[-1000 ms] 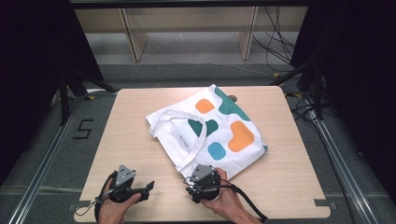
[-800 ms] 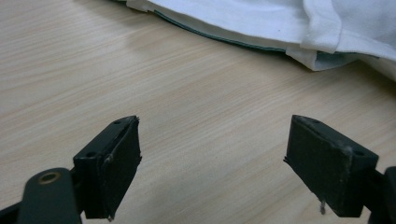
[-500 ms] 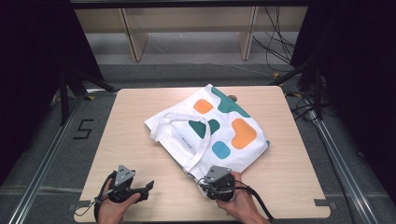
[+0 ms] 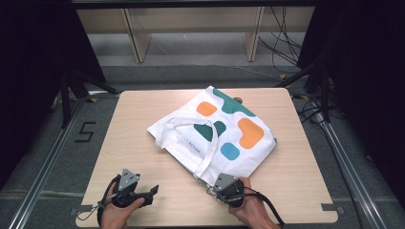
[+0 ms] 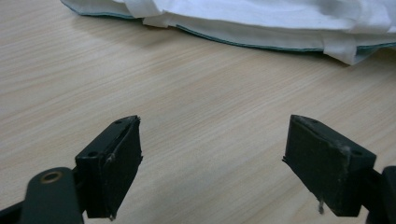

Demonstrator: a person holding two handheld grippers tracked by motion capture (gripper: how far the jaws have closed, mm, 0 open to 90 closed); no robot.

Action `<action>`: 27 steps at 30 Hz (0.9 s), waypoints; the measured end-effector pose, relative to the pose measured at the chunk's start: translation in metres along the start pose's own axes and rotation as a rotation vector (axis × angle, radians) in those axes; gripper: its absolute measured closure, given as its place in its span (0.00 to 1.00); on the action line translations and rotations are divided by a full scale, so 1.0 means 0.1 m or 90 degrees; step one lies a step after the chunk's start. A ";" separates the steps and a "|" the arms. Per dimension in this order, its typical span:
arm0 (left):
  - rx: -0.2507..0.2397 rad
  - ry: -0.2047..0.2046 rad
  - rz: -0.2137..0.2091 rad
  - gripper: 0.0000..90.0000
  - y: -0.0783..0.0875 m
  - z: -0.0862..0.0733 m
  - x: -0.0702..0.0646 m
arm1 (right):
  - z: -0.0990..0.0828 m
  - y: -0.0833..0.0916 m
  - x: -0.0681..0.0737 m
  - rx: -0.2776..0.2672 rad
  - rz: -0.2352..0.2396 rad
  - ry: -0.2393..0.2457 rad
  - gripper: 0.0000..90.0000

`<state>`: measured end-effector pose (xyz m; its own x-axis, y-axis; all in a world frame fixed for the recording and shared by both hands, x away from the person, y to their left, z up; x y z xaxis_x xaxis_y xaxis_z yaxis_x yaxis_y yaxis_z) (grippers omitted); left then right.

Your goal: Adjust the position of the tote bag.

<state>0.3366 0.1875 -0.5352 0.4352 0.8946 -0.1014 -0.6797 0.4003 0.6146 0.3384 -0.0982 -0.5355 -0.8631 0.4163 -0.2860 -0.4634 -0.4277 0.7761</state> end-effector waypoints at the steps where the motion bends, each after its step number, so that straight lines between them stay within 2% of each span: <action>1: -0.005 -0.002 -0.003 0.20 0.00 0.00 0.00 | 0.00 0.00 0.00 0.000 0.000 0.000 0.95; 2: -0.005 0.002 -0.002 0.20 0.00 0.00 0.00 | -0.04 0.04 -0.03 0.015 0.015 0.005 0.96; 3: 0.008 -0.012 -0.003 0.20 0.01 -0.01 0.02 | -0.07 0.08 -0.05 0.016 0.020 -0.005 0.96; 4: 0.007 -0.008 -0.003 0.20 0.01 -0.01 0.02 | -0.10 0.10 -0.08 0.008 0.014 -0.009 0.96; 5: -0.013 0.012 -0.001 0.20 -0.01 0.01 0.00 | -0.13 0.14 -0.10 -0.003 0.019 -0.016 0.96; 6: -0.005 -0.008 0.002 0.20 0.00 0.01 0.02 | -0.18 0.18 -0.13 -0.003 0.016 -0.021 0.96; 8: 0.000 0.004 0.013 0.20 0.01 0.00 0.03 | -0.28 0.36 -0.19 -0.029 0.019 -0.060 0.96; 9: 0.000 0.004 0.013 0.20 0.01 0.00 0.03 | -0.33 0.41 -0.23 -0.036 0.016 -0.055 0.96; 10: 0.004 0.008 0.019 0.20 0.01 0.00 0.06 | -0.39 0.47 -0.27 -0.037 0.009 -0.074 0.96; 11: 0.004 0.008 0.019 0.21 0.01 0.00 0.06 | -0.39 0.47 -0.27 -0.037 0.009 -0.074 0.96; 12: -0.006 0.020 0.023 0.21 0.00 0.01 0.05 | -0.52 0.57 -0.36 -0.047 -0.002 -0.089 0.96; 13: 0.013 -0.001 0.034 0.21 0.02 0.00 0.08 | -0.58 0.62 -0.42 -0.051 -0.009 -0.088 0.97; 14: 0.016 0.001 0.034 0.21 0.01 -0.01 0.09 | -0.64 0.67 -0.46 -0.050 -0.016 -0.102 0.97; 15: 0.016 0.001 0.034 0.21 0.01 -0.01 0.09 | -0.64 0.67 -0.46 -0.050 -0.016 -0.102 0.97; 16: 0.008 0.005 0.032 0.21 -0.03 0.00 0.08 | -0.75 0.75 -0.55 -0.060 -0.026 -0.108 0.97; 17: 0.026 -0.014 0.037 0.21 -0.02 -0.01 0.10 | -0.81 0.79 -0.60 -0.061 -0.031 -0.114 0.97; 18: 0.026 -0.014 0.037 0.22 -0.02 -0.01 0.10 | -0.81 0.79 -0.60 -0.061 -0.031 -0.114 0.97; 19: 0.012 0.003 0.038 0.22 -0.06 0.01 0.08 | -0.85 0.82 -0.65 -0.064 -0.036 -0.121 0.97; 20: 0.024 -0.008 0.042 0.22 -0.07 0.02 0.09 | -0.89 0.84 -0.70 -0.068 -0.043 -0.129 0.97; 21: 0.024 -0.013 0.043 0.23 -0.09 0.03 0.10 | -0.94 0.85 -0.76 -0.074 -0.046 -0.125 0.97; 22: 0.034 -0.045 0.047 0.28 -0.14 0.07 0.12 | -0.99 0.89 -0.81 -0.073 -0.050 -0.146 0.97; 23: 0.034 -0.045 0.047 0.30 -0.14 0.07 0.12 | -0.99 0.89 -0.81 -0.073 -0.050 -0.146 0.97; 24: 0.042 -0.064 0.042 0.32 -0.21 0.10 0.13 | -1.02 0.91 -0.86 -0.079 -0.055 -0.144 0.97; 25: 0.044 -0.059 0.042 0.32 -0.26 0.11 0.12 | -1.03 0.91 -0.88 -0.080 -0.057 -0.145 0.97; 26: 0.047 -0.073 0.036 0.33 -0.30 0.12 0.12 | -1.04 0.92 -0.89 -0.081 -0.059 -0.155 0.97; 27: 0.047 -0.073 0.036 0.34 -0.30 0.12 0.12 | -1.04 0.92 -0.89 -0.081 -0.059 -0.155 0.97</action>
<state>0.3695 0.1840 -0.5453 0.4648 0.8851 0.0233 -0.6615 0.3296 0.6736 0.3512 -0.2577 -0.4968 -0.7496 0.6318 -0.1974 -0.5726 -0.4694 0.6722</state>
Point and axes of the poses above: each handheld gripper's, and its own axes: y roughly backward along the jaws, z roughly out of its top, x roughly to its left, the point moved 6 cm from there along -y, roughly forward along the jaws, and after that the axes turned 4 degrees about y, right-handed, at the moved point
